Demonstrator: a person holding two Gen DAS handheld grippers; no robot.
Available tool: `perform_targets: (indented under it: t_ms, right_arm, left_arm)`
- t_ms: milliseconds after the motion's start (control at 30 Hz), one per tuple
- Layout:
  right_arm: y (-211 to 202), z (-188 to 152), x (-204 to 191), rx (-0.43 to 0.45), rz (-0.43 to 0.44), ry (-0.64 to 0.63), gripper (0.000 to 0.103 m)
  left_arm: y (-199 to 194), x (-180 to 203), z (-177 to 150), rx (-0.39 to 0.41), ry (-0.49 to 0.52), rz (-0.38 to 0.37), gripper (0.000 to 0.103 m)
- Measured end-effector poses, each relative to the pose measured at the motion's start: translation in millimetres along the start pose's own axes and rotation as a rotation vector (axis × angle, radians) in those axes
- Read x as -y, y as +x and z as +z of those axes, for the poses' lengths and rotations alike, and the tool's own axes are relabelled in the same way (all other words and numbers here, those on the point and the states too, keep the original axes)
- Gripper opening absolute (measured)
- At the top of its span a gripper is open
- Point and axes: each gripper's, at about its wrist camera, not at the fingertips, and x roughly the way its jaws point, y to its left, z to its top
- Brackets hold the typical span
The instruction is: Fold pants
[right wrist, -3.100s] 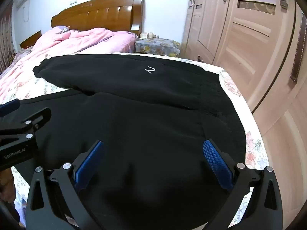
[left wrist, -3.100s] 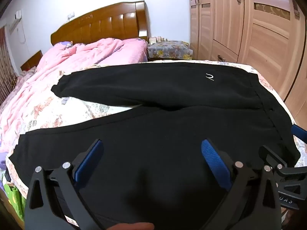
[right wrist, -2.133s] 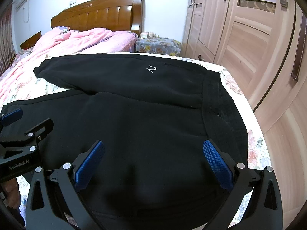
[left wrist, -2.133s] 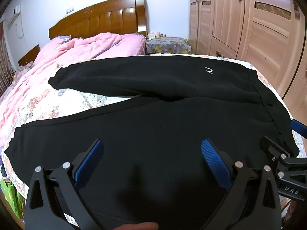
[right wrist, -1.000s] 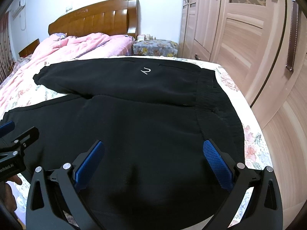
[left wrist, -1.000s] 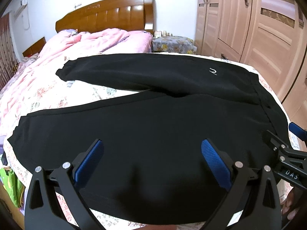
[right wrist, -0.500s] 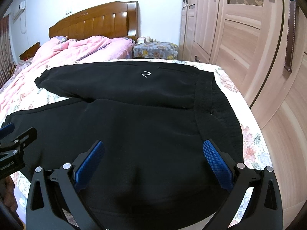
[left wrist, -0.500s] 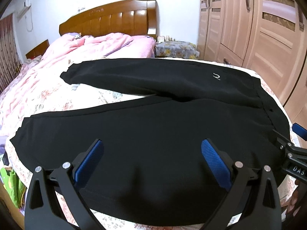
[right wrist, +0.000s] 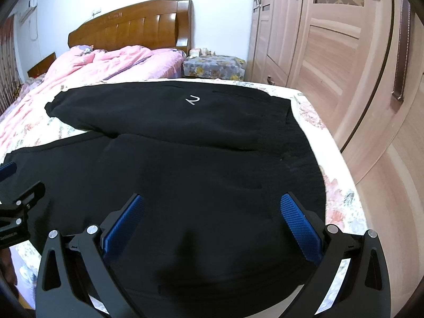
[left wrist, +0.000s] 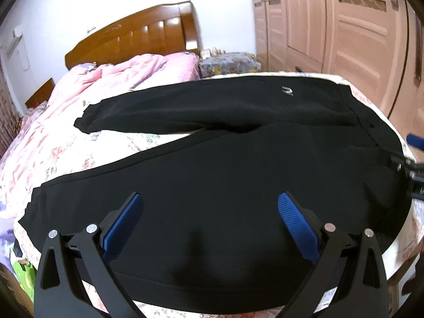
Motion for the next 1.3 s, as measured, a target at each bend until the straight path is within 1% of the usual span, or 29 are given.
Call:
perform_targets:
  t_ms: [100, 200, 233, 267, 333, 400, 433, 467, 567, 600, 667, 733, 800, 833, 967, 1067, 1100, 1133, 1200, 1233, 1267, 1300]
  right_arm:
    - [3.6, 6.7, 5.4, -0.004, 0.03, -0.025, 0.099]
    - [11.1, 19.4, 9.2, -0.015, 0.1, -0.07, 0.099]
    - [14.3, 25.3, 10.1, -0.014, 0.124, -0.09, 0.099]
    - [19.4, 34.8, 11.7, -0.015, 0.147, -0.116, 0.099]
    - [30.0, 54.1, 15.3, -0.009, 0.168, -0.166, 0.099]
    - [47.8, 77.3, 21.0, -0.001, 0.185, -0.218, 0.099]
    - [58.1, 87.1, 24.8, -0.008, 0.198, -0.232, 0.099]
    - [74.3, 99.9, 30.5, -0.021, 0.224, -0.236, 0.099]
    - [119.8, 129.6, 49.1, -0.067, 0.306, -0.197, 0.099]
    - [136.0, 138.8, 55.5, -0.088, 0.326, -0.174, 0.099]
    - [167.3, 157.3, 66.7, -0.125, 0.336, -0.143, 0.099]
    - [189.9, 174.1, 72.5, -0.133, 0.346, -0.144, 0.099]
    - [211.1, 191.7, 74.3, -0.138, 0.358, -0.169, 0.099]
    - [219.2, 198.4, 73.4, -0.14, 0.359, -0.189, 0.099]
    - [251.8, 223.7, 61.1, -0.173, 0.398, -0.311, 0.099]
    - [273.2, 228.5, 55.4, -0.237, 0.463, -0.384, 0.099]
    - [277.7, 227.5, 53.3, -0.253, 0.466, -0.409, 0.099]
    - [282.2, 225.8, 52.3, -0.271, 0.466, -0.436, 0.095]
    - [288.4, 223.3, 53.2, -0.301, 0.49, -0.445, 0.085]
    - [290.8, 221.3, 54.3, -0.315, 0.51, -0.443, 0.075]
    - [291.4, 219.7, 54.7, -0.32, 0.519, -0.444, 0.07]
    - [291.5, 218.7, 55.0, -0.32, 0.531, -0.448, 0.068]
  left_arm:
    - [6.1, -1.5, 1.6, -0.021, 0.007, 0.004, 0.102]
    - [13.8, -3.9, 7.1, -0.027, 0.021, 0.015, 0.102]
    - [18.0, -4.5, 9.9, -0.04, 0.038, 0.016, 0.102]
    - [26.2, -4.6, 17.3, -0.067, 0.078, 0.011, 0.102]
    - [35.1, -9.4, 30.1, -0.086, 0.104, -0.017, 0.102]
    - [49.3, -17.4, 51.2, -0.133, 0.117, -0.076, 0.102]
    - [55.6, -20.8, 61.5, -0.144, 0.124, -0.1, 0.102]
    - [63.3, -25.5, 75.6, -0.131, 0.135, -0.11, 0.102]
    - [88.3, -30.8, 110.1, -0.078, 0.184, -0.05, 0.102]
    - [97.9, -31.6, 120.3, -0.076, 0.193, -0.054, 0.102]
    - [123.8, -34.3, 144.0, -0.092, 0.193, -0.078, 0.102]
    - [147.6, -34.4, 165.2, -0.104, 0.194, -0.079, 0.102]
    - [172.9, -30.8, 188.1, -0.09, 0.225, -0.115, 0.102]
    - [180.3, -29.4, 194.3, -0.087, 0.234, -0.127, 0.102]
    - [218.4, -26.6, 225.8, -0.078, 0.28, -0.278, 0.101]
    - [239.4, -22.4, 239.8, -0.089, 0.327, -0.406, 0.101]
    - [245.2, -21.9, 243.4, -0.09, 0.345, -0.424, 0.101]
    - [250.0, -20.4, 245.5, -0.091, 0.369, -0.435, 0.101]
    - [260.4, -16.1, 249.8, -0.094, 0.437, -0.453, 0.101]
    - [265.3, -13.6, 252.2, -0.092, 0.465, -0.45, 0.098]
    - [269.8, -11.9, 254.5, -0.095, 0.488, -0.457, 0.091]
    - [273.5, -10.8, 256.0, -0.1, 0.503, -0.468, 0.088]
